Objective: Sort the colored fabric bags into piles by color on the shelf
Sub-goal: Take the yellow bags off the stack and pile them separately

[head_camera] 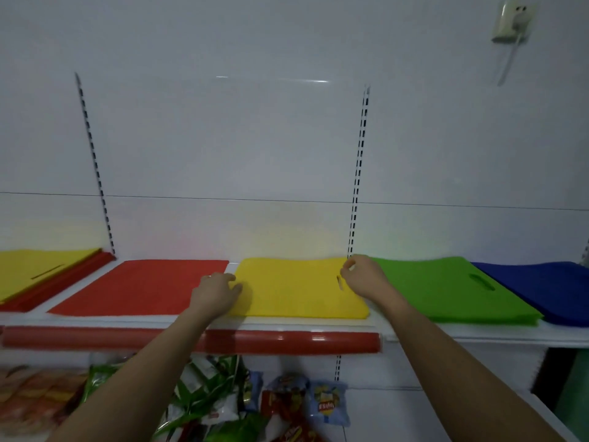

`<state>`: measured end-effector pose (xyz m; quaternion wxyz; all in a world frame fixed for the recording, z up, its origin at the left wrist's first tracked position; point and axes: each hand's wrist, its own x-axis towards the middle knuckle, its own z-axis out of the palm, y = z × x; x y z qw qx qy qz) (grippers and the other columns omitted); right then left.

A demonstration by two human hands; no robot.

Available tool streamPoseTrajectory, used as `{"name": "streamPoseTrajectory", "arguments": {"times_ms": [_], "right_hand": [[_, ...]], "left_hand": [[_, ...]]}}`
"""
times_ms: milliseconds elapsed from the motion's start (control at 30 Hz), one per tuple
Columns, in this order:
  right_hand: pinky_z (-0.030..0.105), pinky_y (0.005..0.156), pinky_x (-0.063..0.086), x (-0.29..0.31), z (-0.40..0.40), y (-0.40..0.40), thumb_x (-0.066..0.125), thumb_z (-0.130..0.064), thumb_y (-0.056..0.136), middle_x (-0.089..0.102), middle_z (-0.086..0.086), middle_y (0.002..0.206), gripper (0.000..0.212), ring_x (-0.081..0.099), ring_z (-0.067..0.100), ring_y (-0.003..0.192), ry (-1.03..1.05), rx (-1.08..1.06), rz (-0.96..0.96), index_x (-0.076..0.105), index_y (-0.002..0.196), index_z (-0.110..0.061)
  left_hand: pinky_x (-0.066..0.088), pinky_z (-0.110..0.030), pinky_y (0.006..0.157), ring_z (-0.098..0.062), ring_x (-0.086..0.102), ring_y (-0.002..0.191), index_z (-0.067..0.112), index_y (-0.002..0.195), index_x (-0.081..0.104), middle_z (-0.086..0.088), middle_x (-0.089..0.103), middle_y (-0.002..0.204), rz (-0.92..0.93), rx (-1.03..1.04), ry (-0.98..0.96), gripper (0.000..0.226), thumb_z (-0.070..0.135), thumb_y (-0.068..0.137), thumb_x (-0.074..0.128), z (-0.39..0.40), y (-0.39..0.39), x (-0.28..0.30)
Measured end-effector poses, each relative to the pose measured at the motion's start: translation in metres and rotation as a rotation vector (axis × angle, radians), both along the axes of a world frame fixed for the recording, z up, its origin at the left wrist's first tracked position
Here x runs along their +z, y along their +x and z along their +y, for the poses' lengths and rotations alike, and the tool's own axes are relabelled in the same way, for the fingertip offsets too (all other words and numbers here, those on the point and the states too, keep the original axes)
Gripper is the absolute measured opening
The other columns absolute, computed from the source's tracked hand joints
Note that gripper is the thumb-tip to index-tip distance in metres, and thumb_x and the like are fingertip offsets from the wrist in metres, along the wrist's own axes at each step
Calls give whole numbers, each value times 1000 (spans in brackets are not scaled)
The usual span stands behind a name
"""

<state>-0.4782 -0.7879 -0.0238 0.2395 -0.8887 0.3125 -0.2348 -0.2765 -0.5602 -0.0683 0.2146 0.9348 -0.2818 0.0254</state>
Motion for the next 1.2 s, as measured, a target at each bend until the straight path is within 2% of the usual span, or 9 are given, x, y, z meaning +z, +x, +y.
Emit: {"name": "streamPoseTrajectory", "arguments": {"times_ms": [233,367,433,567,667,833,933,1067,1200], "right_hand": [[40,65,47,-11,57,46,52,-24,96,69,25,87,33,55,27,67,92,311,44,65,95,6],[33,59,38,-26,110,79,54,-25,94,57,17,70,33,47,22,60,129,498,91,61,75,1],[31,59,37,-26,143,94,54,-27,94,51,15,69,35,46,23,60,120,579,72,57,71,0],[39,70,51,-7,219,115,56,-30,95,56,26,69,34,56,33,65,68,741,55,56,69,-8],[35,62,43,11,272,125,55,-29,95,46,13,66,35,46,24,60,6,837,48,49,66,-10],[31,57,32,25,356,144,56,-26,92,42,10,60,36,41,22,55,-79,892,28,44,60,-12],[31,55,26,17,409,155,54,-24,93,34,6,55,42,35,22,51,-98,910,42,34,57,-15],[32,61,37,-7,476,176,54,-31,95,42,11,60,42,42,22,55,-55,934,137,40,59,-13],[32,61,36,-20,528,188,54,-32,94,44,11,63,40,42,20,58,-42,925,200,42,60,-13]], "left_hand": [[42,-42,100,-30,47,125,28,129,61,-3,58,133,-154,57,28,39,45,96,49,45,-30,17],[44,-44,99,-28,50,119,27,119,66,-1,64,125,-165,179,37,35,45,94,49,106,-44,27],[49,-43,94,-26,55,113,25,115,68,-1,66,120,-166,246,41,36,46,93,50,144,-48,29],[52,-35,77,-23,62,94,20,109,67,-1,68,102,-140,366,59,37,49,95,50,215,-56,41],[52,-33,70,-19,62,83,18,100,64,-1,66,91,-125,415,53,32,47,97,50,263,-59,54],[55,-33,65,-16,63,72,17,89,63,-2,67,82,-138,478,21,29,42,95,51,345,-55,64],[42,-25,52,-14,57,63,14,85,63,-3,67,78,-113,494,16,29,39,94,52,398,-50,53],[39,-22,49,-11,60,65,19,89,64,2,66,78,-34,471,43,25,41,95,53,462,-45,23],[47,-25,53,-14,64,70,18,90,66,2,67,80,-16,455,13,26,40,94,53,514,-36,5]]}}
